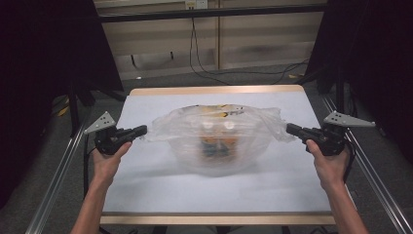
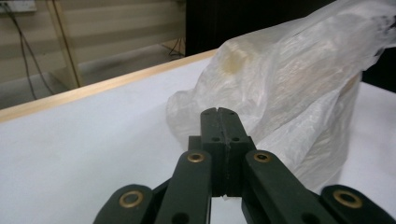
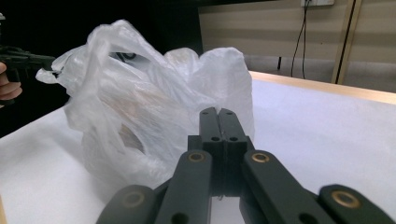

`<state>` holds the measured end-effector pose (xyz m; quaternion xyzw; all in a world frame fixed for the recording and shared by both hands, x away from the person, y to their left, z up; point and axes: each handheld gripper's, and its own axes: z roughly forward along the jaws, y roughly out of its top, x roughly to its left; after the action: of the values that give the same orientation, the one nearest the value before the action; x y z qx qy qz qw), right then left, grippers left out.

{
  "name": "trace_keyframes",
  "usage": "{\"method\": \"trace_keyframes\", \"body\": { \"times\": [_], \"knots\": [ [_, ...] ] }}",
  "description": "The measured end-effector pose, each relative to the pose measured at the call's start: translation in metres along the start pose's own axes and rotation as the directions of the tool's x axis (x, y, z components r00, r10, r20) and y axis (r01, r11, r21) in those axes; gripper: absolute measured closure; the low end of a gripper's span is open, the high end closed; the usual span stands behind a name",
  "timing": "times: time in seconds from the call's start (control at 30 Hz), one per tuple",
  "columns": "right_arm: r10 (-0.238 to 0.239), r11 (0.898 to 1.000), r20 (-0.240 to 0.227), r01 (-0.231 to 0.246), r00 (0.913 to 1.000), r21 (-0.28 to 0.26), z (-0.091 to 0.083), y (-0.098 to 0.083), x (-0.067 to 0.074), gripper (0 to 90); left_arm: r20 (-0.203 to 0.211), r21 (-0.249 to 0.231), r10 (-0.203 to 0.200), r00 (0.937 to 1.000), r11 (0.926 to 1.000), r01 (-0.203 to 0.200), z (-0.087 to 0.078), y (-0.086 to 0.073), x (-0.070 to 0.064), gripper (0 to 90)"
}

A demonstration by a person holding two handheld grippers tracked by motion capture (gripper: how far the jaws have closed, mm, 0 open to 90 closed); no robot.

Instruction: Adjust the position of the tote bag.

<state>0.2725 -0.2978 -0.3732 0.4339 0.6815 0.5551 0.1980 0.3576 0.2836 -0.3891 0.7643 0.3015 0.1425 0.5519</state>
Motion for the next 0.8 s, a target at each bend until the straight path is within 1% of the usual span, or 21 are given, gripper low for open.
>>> {"method": "trace_keyframes", "body": {
  "times": [0.03,0.07,0.1,0.13,0.2,0.23,0.27,0.3,0.33,0.43,0.47,0.5,0.57,0.6,0.63,0.67,0.73,0.8],
  "knots": [
    [0.0,1.0,0.005,0.0,1.0,0.007,0.001,-0.001,-0.001,90.0,-0.016,0.018,0.005,0.9999,0.9998,-0.004,0.001,-0.001,0.0,90.0],
    [0.003,1.0,0.011,-0.003,0.9999,0.015,0.002,-0.002,-0.002,90.0,-0.023,0.03,0.019,0.9995,0.9994,-0.018,0.003,-0.002,0.0,90.0],
    [0.0,1.0,0.015,0.0,0.9999,0.026,0.004,-0.004,-0.003,90.0,-0.019,0.038,0.017,0.9997,0.9992,-0.016,0.004,-0.003,0.0,90.0],
    [-0.002,0.999,0.021,0.001,0.9998,0.034,0.005,-0.006,-0.005,90.0,-0.027,0.048,0.021,0.9994,0.9987,-0.02,0.006,-0.004,0.0,90.0],
    [-0.009,0.998,0.037,0.006,0.9993,0.06,0.009,-0.01,-0.007,90.0,-0.023,0.069,0.029,0.9993,0.9972,-0.027,0.01,-0.006,0.0,90.0],
    [-0.008,0.998,0.045,0.005,0.999,0.067,0.011,-0.012,-0.009,90.0,-0.029,0.076,0.037,0.9989,0.9965,-0.034,0.012,-0.007,0.0,90.0],
    [-0.006,0.997,0.049,0.002,0.9988,0.072,0.012,-0.013,-0.01,90.0,-0.036,0.081,0.034,0.9988,0.9962,-0.031,0.015,-0.008,0.0,90.0],
    [-0.013,0.997,0.061,0.008,0.9981,0.083,0.015,-0.014,-0.011,90.0,-0.033,0.089,0.035,0.9989,0.9955,-0.032,0.018,-0.009,0.0,90.0],
    [-0.016,0.996,0.06,0.011,0.9981,0.086,0.017,-0.015,-0.012,90.0,-0.039,0.108,0.046,0.9982,0.9933,-0.041,0.02,-0.01,0.001,90.0],
    [-0.015,0.994,0.074,0.007,0.9971,0.106,0.025,-0.018,-0.016,90.0,-0.039,0.134,0.046,0.9982,0.9902,-0.041,0.029,-0.015,0.002,90.0],
    [-0.013,0.993,0.075,0.004,0.9971,0.116,0.028,-0.019,-0.017,90.0,-0.04,0.149,0.043,0.9982,0.9882,-0.037,0.032,-0.017,0.002,90.0],
    [-0.022,0.991,0.079,0.012,0.9966,0.13,0.031,-0.02,-0.018,90.0,-0.038,0.16,0.045,0.9982,0.9863,-0.039,0.034,-0.018,0.002,90.0],
    [-0.025,0.988,0.087,0.011,0.9959,0.155,0.036,-0.024,-0.02,90.0,-0.035,0.186,0.055,0.9979,0.9815,-0.048,0.038,-0.021,0.004,90.0],
    [-0.024,0.986,0.089,0.009,0.9958,0.166,0.037,-0.026,-0.02,90.0,-0.039,0.195,0.052,0.9979,0.9799,-0.043,0.039,-0.022,0.004,90.0],
    [-0.026,0.985,0.091,0.01,0.9955,0.174,0.039,-0.027,-0.021,90.0,-0.041,0.201,0.051,0.9978,0.9787,-0.042,0.04,-0.023,0.005,90.0],
    [-0.028,0.983,0.097,0.01,0.9949,0.182,0.04,-0.028,-0.022,90.0,-0.033,0.199,0.044,0.9985,0.9794,-0.037,0.041,-0.025,0.005,90.0],
    [-0.025,0.982,0.094,0.007,0.9952,0.189,0.04,-0.03,-0.023,90.0,-0.036,0.208,0.047,0.9983,0.9773,-0.038,0.042,-0.026,0.006,90.0],
    [-0.029,0.981,0.098,0.009,0.9948,0.194,0.04,-0.03,-0.023,90.0,-0.031,0.221,0.058,0.9978,0.9741,-0.049,0.042,-0.028,0.006,90.0]
  ]
}}
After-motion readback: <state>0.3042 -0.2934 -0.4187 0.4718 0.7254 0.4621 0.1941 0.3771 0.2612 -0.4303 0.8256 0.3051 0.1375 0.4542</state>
